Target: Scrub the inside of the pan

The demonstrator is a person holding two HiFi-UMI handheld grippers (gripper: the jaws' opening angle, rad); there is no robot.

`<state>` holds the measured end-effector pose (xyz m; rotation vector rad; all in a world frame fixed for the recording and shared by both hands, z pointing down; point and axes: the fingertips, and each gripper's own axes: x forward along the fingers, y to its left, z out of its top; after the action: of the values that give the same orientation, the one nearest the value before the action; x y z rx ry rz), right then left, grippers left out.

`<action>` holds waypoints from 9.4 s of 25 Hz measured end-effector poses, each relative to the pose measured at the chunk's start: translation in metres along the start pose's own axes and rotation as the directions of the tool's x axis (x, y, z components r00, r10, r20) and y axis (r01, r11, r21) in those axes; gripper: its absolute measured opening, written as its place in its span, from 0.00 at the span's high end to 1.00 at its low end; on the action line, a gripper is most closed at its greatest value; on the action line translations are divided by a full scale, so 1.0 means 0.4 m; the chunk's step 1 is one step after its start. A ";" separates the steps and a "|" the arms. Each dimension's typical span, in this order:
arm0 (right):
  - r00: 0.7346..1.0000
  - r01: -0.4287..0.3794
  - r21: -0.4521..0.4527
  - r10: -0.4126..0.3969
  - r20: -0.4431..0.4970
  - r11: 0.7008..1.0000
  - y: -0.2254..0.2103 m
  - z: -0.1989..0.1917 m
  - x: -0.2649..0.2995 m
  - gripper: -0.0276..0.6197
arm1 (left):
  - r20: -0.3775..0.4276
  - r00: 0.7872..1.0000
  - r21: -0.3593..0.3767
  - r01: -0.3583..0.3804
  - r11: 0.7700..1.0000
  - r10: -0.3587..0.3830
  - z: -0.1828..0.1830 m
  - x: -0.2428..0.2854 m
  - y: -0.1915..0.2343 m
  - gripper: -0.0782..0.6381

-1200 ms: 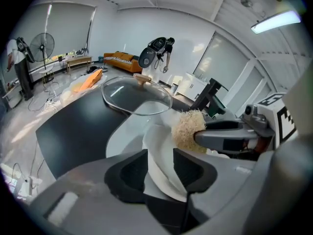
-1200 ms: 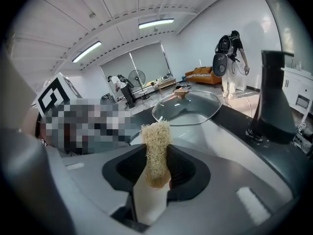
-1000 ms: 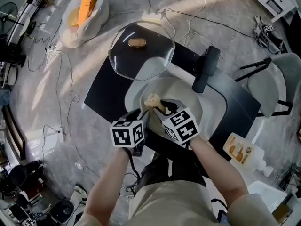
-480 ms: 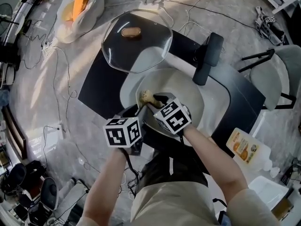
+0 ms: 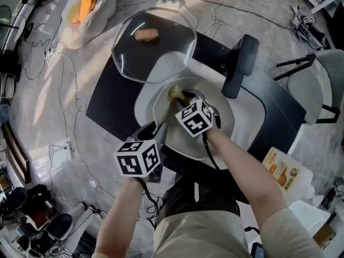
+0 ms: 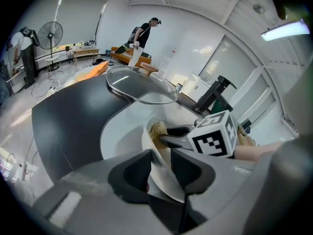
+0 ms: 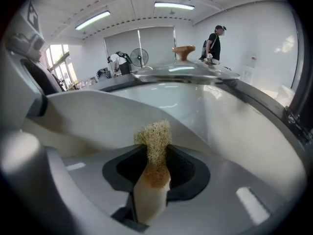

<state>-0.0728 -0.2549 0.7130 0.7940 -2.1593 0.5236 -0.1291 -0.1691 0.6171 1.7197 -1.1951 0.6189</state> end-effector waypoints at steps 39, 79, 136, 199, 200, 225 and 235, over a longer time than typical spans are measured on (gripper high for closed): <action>0.829 -0.425 -0.040 0.371 -0.418 0.904 0.280 -0.117 -0.227 0.77 | 0.002 0.999 -0.045 0.042 0.998 -0.042 -0.010 0.000 -0.015 0.70; 0.815 -0.439 0.039 0.416 -0.405 0.898 0.230 -0.195 -0.203 0.78 | 0.046 0.999 -0.047 0.001 0.999 0.001 -0.015 -0.005 -0.018 0.70; 0.942 -0.267 0.044 0.271 -0.199 0.963 0.166 -0.071 -0.065 0.77 | 0.115 0.993 -0.076 0.019 0.997 -0.010 -0.019 -0.010 -0.016 0.69; 0.848 -0.152 0.122 0.066 0.525 0.981 0.226 0.399 -1.030 0.77 | 0.516 0.854 0.336 -0.126 0.933 -0.071 0.206 -0.692 -0.226 0.78; 0.837 -0.138 0.108 0.058 0.544 0.985 0.231 0.409 -1.058 0.77 | 0.534 0.842 0.346 -0.144 0.927 -0.069 0.212 -0.711 -0.233 0.79; 0.583 0.108 -0.038 -0.032 0.812 0.993 0.360 0.500 -1.505 0.77 | 0.739 0.628 0.532 -0.318 0.785 -0.246 0.286 -1.095 -0.452 0.87; 0.588 0.270 -0.109 -0.074 0.805 0.957 0.376 0.480 -1.521 0.77 | 0.753 0.599 0.556 -0.356 0.751 -0.274 0.255 -1.107 -0.497 0.89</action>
<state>0.0390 -0.0334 0.1063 1.2633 -2.8280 -0.2699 -0.1357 -0.0412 0.1381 2.7936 -1.7825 0.2553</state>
